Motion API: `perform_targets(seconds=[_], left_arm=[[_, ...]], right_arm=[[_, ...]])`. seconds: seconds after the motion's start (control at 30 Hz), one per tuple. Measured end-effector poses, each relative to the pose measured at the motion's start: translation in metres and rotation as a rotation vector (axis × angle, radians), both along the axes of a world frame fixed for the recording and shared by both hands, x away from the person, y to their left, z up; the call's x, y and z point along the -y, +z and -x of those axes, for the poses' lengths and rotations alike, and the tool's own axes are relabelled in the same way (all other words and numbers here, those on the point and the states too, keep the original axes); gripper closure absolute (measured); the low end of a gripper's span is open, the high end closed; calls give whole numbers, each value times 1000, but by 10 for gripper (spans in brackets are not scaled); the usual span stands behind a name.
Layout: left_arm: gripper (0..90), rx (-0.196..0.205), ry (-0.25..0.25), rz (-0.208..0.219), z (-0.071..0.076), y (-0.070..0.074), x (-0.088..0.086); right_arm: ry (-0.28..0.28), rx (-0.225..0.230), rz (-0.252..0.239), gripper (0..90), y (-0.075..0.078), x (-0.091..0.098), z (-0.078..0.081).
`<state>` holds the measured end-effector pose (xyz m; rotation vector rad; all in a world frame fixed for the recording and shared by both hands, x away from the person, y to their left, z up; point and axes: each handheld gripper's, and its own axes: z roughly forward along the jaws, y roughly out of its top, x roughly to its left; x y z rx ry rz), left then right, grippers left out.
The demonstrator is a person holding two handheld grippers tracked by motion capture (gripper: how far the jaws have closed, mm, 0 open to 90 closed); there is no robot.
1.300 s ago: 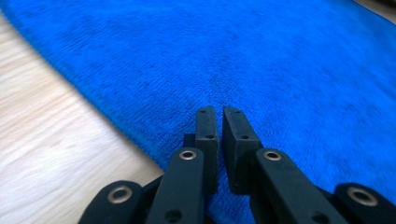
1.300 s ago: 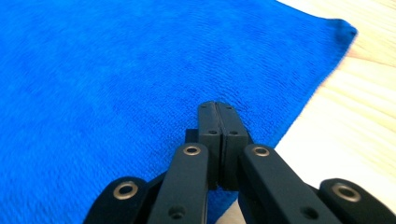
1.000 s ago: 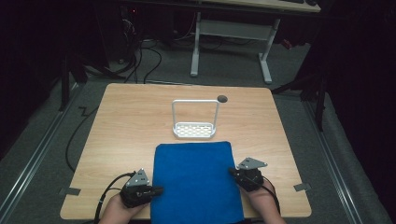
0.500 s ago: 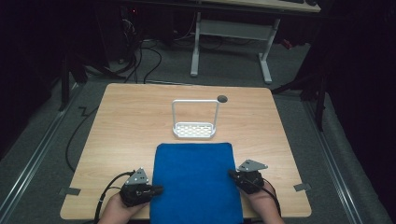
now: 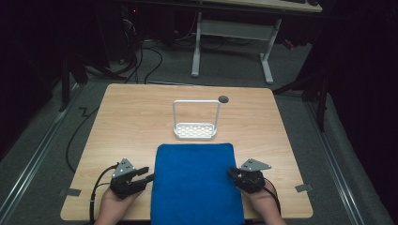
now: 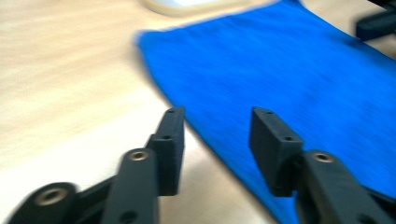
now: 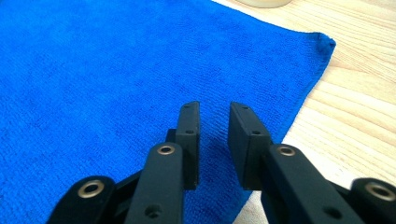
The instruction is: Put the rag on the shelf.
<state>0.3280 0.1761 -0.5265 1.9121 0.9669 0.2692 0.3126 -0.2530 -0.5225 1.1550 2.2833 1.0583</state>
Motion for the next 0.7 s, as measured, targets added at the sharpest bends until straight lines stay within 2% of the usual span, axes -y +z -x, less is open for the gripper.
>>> perform_targets(seconds=[0.03,0.13,0.2,0.3,0.43,0.5,0.6,0.67,0.7], left_arm=[[503,0,16,5,-3,0,-1],[473,12,79,-20,-15,0,0],[450,29,95,-33,-21,-1,3],[436,48,121,-48,-39,1,12],[433,53,130,-57,-60,3,22],[443,40,122,-51,-72,6,29],[452,34,119,-50,-82,9,34],[459,47,121,-45,-87,9,37],[465,34,121,-50,-90,9,37]], right_arm=[[0,3,-5,723,0,0,0],[-2,14,-9,698,1,1,0],[-6,22,-18,676,0,2,-1],[-16,23,-45,661,1,3,-1],[-28,34,-65,629,3,4,-1],[-27,33,-65,622,4,4,-1],[-30,35,-61,588,5,4,-1],[-34,37,-56,573,5,5,-1],[-34,39,-54,566,5,5,-1]])
